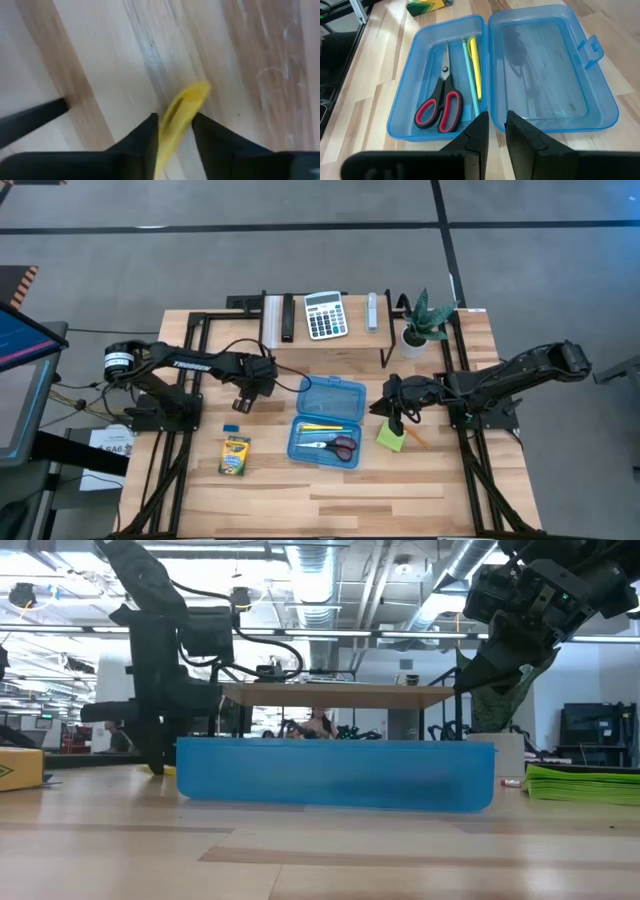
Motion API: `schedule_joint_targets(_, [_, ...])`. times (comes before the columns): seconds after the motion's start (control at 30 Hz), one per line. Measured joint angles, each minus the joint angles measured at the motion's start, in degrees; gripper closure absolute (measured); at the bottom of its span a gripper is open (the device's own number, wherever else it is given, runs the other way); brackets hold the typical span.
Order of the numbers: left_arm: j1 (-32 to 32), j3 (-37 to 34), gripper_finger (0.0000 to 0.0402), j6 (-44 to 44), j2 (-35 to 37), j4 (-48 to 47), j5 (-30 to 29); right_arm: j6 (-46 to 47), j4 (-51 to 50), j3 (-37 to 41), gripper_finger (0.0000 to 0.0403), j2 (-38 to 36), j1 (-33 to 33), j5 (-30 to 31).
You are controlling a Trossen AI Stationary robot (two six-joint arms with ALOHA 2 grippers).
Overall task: Pack school essentials
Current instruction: Put the yellow pen into the blue supply box
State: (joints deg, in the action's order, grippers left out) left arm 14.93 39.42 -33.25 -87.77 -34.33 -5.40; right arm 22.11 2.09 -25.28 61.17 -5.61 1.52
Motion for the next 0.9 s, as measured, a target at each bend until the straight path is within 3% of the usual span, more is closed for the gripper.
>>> schedule_joint_targets(0.23, [-2.30, -0.04, 0.0389, 6.18, 0.00, -1.39, 0.61, -0.02, 0.02, 0.00, 0.0315, 0.00, 0.02, 0.00])
schedule_joint_targets(0.47, [-5.10, 0.73, 0.0389, 16.36, -0.24, -1.99, 0.06, 0.19, 0.03, 0.00, 0.0315, 0.00, 0.02, 0.00])
schedule_joint_targets(0.7, [-7.97, 1.39, 0.0398, 17.69, -0.35, -1.30, 4.11, 0.52, 0.02, 0.00, 0.0315, 0.00, -0.43, -0.02])
schedule_joint_targets(0.9, [-9.54, 1.42, 0.0400, 19.08, -0.35, -1.35, 3.45, 0.50, 0.02, 0.00, 0.0315, 0.00, -0.37, -0.02])
